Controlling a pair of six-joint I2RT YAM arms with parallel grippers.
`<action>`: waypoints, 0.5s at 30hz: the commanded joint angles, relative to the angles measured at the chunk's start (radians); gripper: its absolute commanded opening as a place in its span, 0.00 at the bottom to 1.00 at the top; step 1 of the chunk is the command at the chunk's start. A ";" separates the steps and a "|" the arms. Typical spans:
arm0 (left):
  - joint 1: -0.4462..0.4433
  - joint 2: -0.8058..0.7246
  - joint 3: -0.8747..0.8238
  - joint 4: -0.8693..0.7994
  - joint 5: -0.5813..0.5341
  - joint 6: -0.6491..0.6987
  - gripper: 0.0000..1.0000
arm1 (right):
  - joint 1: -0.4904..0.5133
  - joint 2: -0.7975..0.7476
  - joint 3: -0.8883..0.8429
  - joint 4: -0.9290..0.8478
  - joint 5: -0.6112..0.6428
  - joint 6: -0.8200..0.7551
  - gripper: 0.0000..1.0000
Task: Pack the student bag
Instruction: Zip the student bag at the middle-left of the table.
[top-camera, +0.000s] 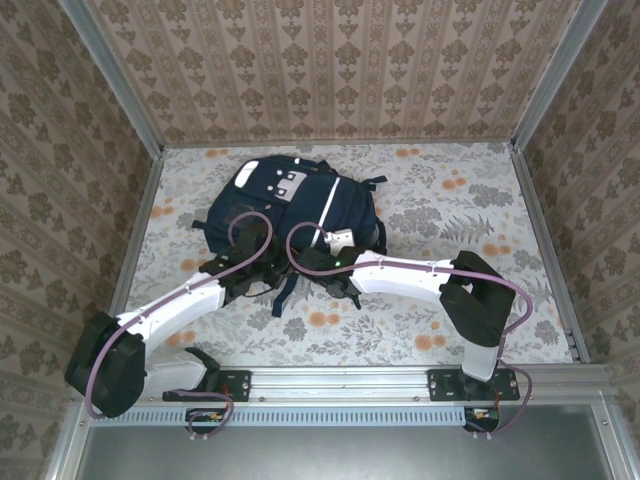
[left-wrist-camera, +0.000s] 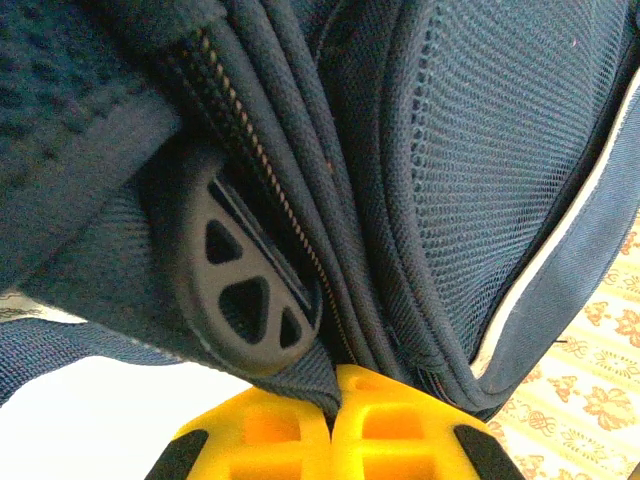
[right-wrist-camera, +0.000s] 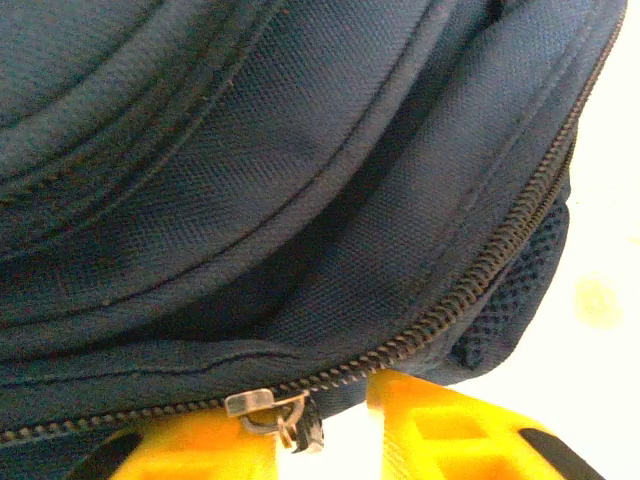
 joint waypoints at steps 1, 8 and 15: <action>0.006 -0.049 0.013 0.073 0.021 -0.001 0.00 | 0.000 -0.026 -0.001 0.035 -0.006 -0.020 0.17; 0.008 -0.052 0.014 0.061 0.018 0.004 0.00 | 0.000 -0.056 -0.027 0.042 0.003 -0.026 0.00; 0.036 -0.092 0.014 -0.040 -0.008 0.039 0.00 | -0.003 -0.147 -0.096 0.088 -0.025 -0.073 0.00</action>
